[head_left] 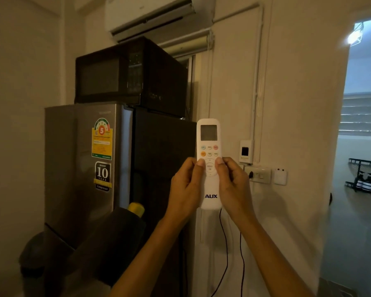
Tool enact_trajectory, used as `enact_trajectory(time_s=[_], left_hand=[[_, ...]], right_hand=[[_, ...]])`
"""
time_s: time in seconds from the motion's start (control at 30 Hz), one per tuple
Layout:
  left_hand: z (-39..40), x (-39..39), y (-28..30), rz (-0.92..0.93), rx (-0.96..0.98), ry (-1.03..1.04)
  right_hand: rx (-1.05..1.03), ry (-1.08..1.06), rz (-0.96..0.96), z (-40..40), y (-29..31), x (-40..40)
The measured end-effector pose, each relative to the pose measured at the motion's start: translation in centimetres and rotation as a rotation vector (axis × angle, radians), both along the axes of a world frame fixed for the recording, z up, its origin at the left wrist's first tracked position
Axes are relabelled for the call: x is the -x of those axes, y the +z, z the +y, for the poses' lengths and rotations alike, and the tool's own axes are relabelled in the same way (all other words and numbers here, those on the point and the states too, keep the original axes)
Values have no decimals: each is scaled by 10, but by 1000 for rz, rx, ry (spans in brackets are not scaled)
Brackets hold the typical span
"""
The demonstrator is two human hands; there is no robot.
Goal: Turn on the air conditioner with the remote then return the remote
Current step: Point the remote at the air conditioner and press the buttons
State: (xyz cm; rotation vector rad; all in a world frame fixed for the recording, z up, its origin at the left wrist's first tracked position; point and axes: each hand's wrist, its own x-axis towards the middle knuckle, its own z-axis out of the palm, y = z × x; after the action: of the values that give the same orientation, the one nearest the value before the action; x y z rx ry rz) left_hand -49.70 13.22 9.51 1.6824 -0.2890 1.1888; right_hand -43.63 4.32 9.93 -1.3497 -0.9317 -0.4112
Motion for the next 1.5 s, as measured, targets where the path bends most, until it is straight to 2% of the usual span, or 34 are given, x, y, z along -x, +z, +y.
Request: enact_trajectory(time_s=[0.77, 1.5], left_hand=[[47, 25, 89, -108, -54, 104], [62, 32, 101, -133, -16, 89]], right_hand=[[-99, 139, -93, 58, 90, 10], [-140, 177, -88, 75, 106, 20]])
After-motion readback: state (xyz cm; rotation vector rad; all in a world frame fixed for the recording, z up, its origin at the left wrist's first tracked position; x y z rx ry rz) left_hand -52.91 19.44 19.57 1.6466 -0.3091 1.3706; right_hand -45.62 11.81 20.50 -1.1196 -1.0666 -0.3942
